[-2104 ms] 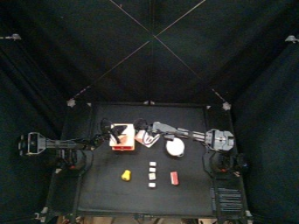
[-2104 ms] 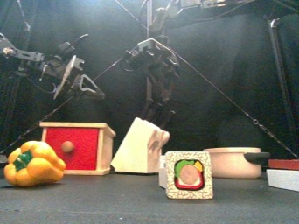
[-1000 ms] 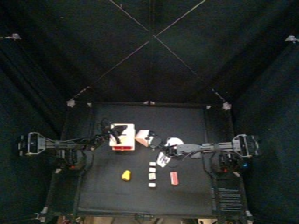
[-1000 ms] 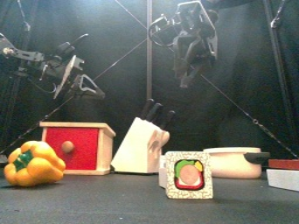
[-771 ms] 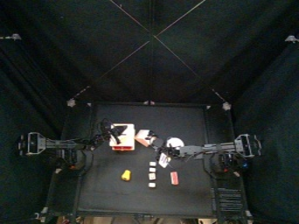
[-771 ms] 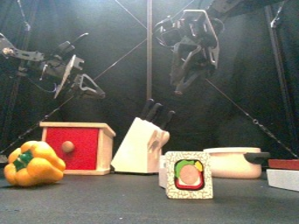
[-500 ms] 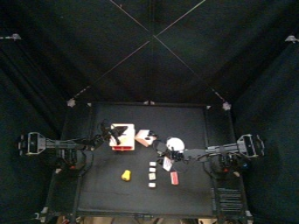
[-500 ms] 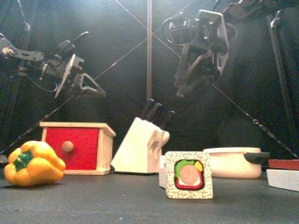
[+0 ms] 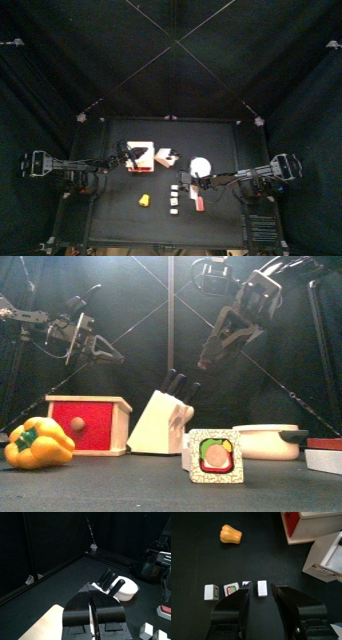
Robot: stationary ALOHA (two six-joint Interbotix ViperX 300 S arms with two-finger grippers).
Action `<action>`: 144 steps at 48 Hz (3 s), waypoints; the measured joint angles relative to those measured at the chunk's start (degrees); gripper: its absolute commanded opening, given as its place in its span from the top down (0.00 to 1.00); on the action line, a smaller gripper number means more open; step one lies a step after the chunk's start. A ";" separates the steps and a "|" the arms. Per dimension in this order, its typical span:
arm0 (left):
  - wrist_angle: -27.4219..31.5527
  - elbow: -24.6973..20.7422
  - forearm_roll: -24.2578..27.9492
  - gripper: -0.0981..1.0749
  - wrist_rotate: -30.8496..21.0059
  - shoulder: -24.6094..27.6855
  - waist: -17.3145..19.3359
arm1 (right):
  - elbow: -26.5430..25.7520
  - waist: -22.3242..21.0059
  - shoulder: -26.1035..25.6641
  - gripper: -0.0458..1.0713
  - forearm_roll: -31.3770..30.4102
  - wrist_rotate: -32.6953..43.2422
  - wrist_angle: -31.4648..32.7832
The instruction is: Grab sushi piece from table
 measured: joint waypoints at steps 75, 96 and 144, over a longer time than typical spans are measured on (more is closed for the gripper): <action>0.18 1.05 0.97 0.73 0.09 -0.09 -1.67 | -3.60 -2.29 15.29 0.27 -0.88 0.00 -0.35; 0.26 1.14 0.97 0.73 0.09 -0.09 -1.67 | -3.87 -2.72 16.70 0.27 -0.62 0.09 -0.35; 0.18 1.23 0.97 0.73 0.09 -0.09 -1.49 | -5.62 -2.99 19.34 0.29 -0.62 -0.18 1.85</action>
